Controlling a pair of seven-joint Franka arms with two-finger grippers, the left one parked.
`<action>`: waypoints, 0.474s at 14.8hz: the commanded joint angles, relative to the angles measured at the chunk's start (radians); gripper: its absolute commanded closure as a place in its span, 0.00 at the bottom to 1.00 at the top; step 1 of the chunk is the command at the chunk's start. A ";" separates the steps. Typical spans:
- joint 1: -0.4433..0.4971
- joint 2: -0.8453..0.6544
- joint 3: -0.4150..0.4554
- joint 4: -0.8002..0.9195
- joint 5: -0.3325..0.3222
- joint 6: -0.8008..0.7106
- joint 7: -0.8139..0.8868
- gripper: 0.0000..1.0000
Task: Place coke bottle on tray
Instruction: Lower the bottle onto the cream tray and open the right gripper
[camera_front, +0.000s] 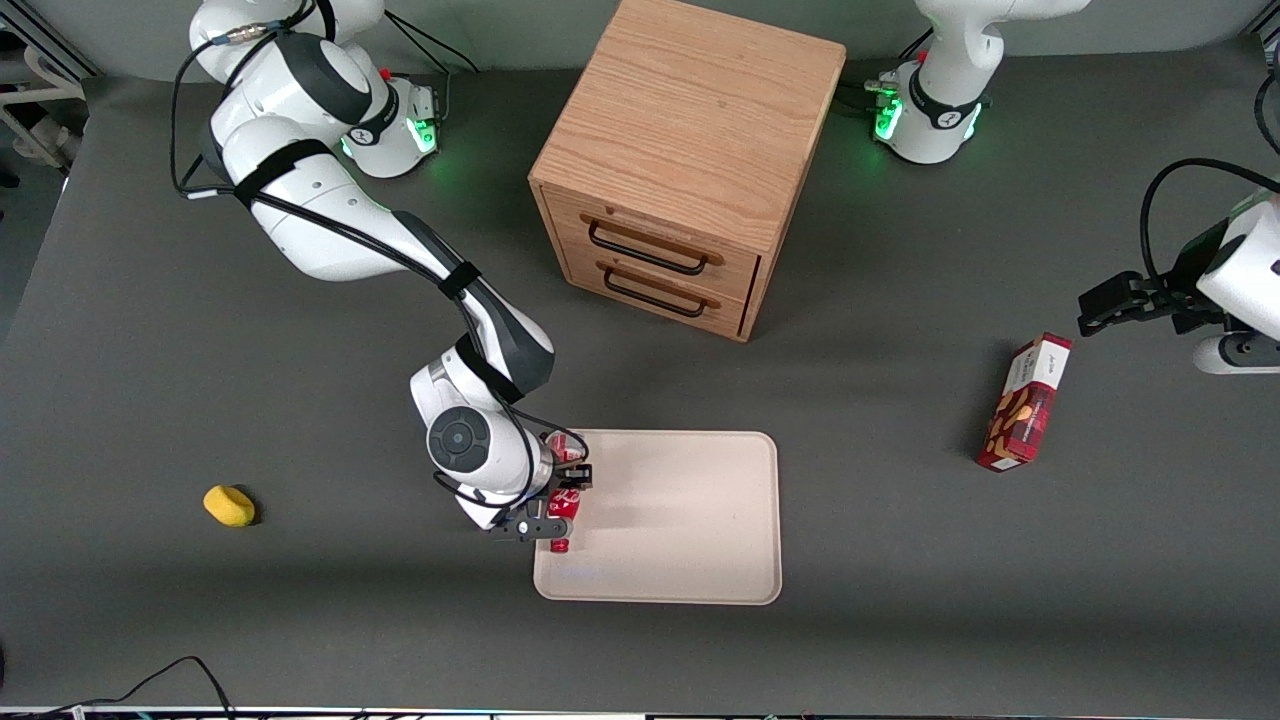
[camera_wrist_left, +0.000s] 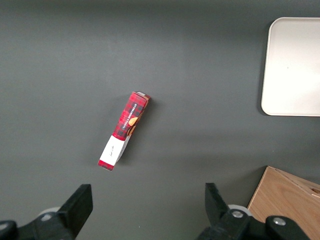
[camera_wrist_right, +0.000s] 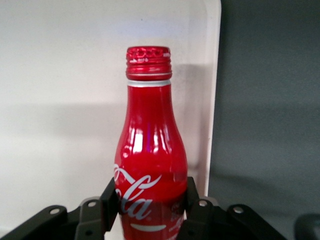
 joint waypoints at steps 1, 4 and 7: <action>0.001 0.000 0.009 0.000 -0.029 0.011 0.023 0.01; 0.001 0.001 0.009 0.000 -0.050 0.011 0.023 0.00; 0.002 0.001 0.009 0.000 -0.050 0.011 0.023 0.00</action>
